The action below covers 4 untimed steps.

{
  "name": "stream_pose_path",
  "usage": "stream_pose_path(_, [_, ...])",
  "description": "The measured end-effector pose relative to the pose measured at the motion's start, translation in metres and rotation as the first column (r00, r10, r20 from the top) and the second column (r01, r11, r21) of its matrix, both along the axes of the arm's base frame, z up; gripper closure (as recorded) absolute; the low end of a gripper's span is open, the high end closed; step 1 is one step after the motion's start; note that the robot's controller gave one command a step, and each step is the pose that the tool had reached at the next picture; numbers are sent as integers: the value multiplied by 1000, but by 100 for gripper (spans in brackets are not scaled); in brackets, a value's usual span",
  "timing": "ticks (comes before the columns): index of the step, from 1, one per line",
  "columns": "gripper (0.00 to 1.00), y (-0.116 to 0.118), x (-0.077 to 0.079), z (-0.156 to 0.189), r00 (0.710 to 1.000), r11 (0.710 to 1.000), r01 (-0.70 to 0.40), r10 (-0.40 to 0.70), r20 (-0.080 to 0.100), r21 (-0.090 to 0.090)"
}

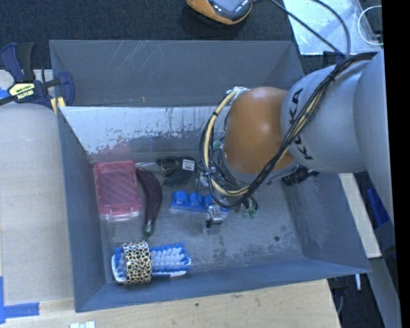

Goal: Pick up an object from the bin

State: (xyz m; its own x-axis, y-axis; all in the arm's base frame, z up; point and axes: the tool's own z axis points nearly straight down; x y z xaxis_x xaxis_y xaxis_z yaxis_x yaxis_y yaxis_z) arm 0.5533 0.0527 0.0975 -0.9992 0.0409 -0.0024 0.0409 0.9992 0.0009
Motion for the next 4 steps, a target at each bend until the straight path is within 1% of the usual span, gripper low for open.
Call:
stream_pose_path(1, [0, -2, 14, -27, 999, 999, 52, -52, 4, 1])
stream_pose_path(2, [0, 2, 8, 4, 991, 992, 130, -130, 8, 2])
stream_pose_path(3, [0, -2, 14, -27, 999, 999, 52, -52, 4, 0])
stream_pose_path(4, [100, -1, 17, -26, 970, 970, 245, -245, 11, 4])
